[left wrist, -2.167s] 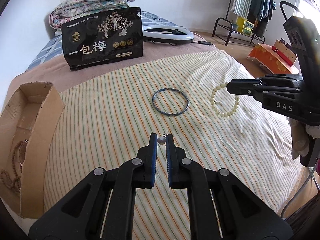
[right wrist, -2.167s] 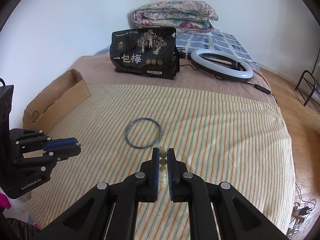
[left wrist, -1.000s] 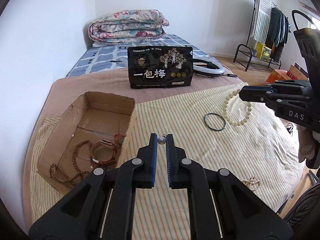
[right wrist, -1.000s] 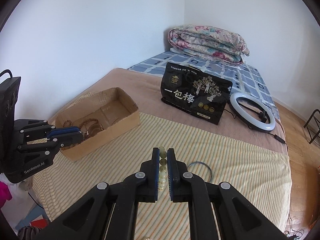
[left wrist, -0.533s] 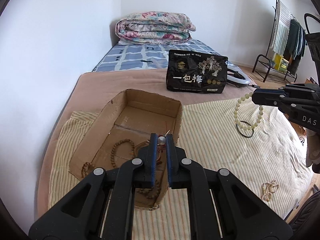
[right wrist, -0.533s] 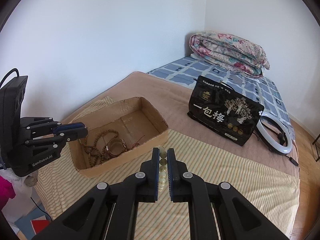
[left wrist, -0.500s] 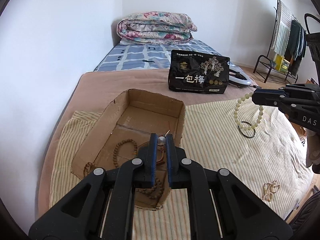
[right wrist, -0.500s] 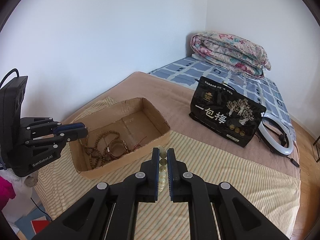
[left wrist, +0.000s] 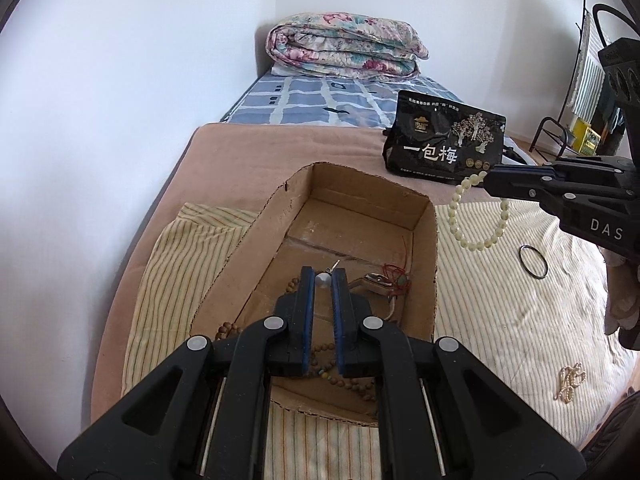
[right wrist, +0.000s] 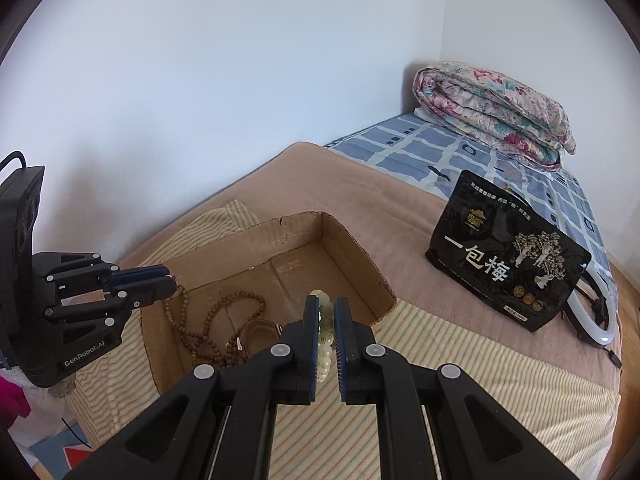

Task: Organize jewelry
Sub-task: 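Open left tool over the box while right tool releases the bracelet inside, then move left tool to the pearl necklace while right tool moves to the blue bangle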

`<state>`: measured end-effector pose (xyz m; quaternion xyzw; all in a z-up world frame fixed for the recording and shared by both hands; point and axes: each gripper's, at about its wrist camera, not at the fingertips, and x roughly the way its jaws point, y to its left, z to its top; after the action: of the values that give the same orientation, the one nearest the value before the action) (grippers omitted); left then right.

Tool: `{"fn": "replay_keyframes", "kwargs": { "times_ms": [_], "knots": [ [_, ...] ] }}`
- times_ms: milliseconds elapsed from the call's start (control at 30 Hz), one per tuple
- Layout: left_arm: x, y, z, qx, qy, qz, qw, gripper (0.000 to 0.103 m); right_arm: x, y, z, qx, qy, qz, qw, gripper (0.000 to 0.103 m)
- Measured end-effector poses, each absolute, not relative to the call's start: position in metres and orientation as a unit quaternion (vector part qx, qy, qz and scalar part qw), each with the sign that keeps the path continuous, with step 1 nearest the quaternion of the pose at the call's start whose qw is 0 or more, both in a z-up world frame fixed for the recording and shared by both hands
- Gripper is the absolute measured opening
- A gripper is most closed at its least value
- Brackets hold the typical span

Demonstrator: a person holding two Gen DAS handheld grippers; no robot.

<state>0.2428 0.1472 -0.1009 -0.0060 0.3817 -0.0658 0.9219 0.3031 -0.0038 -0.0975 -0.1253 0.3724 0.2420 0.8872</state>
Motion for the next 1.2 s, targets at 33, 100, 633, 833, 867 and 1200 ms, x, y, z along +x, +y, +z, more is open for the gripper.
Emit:
{"fn": "replay_keyframes", "kwargs": {
  "times_ms": [33,100,633,833,867,1200],
  "knots": [
    [0.245,0.149,-0.102,-0.006,0.382,-0.064,0.922,0.007,0.307,-0.001,-0.099,-0.126,0.373,0.244,0.886,0.005],
    [0.249,0.152,-0.104,-0.006,0.383,-0.063,0.922,0.007,0.314,0.007,-0.102,-0.129,0.374,0.246,0.885,0.005],
    [0.284,0.164,-0.128,-0.013,0.402,-0.059,0.914,0.007,0.370,0.030,-0.142,-0.120,0.400,0.244,0.875,0.005],
    [0.293,0.164,-0.135,-0.014,0.408,-0.060,0.911,0.007,0.380,0.028,-0.150,-0.114,0.409,0.243,0.872,0.005],
    [0.294,0.164,-0.135,-0.013,0.408,-0.060,0.911,0.007,0.380,0.028,-0.151,-0.115,0.409,0.242,0.872,0.005],
    [0.291,0.163,-0.135,-0.013,0.402,-0.052,0.914,0.059,0.378,0.025,-0.144,-0.115,0.391,0.222,0.886,0.070]
  ]
}}
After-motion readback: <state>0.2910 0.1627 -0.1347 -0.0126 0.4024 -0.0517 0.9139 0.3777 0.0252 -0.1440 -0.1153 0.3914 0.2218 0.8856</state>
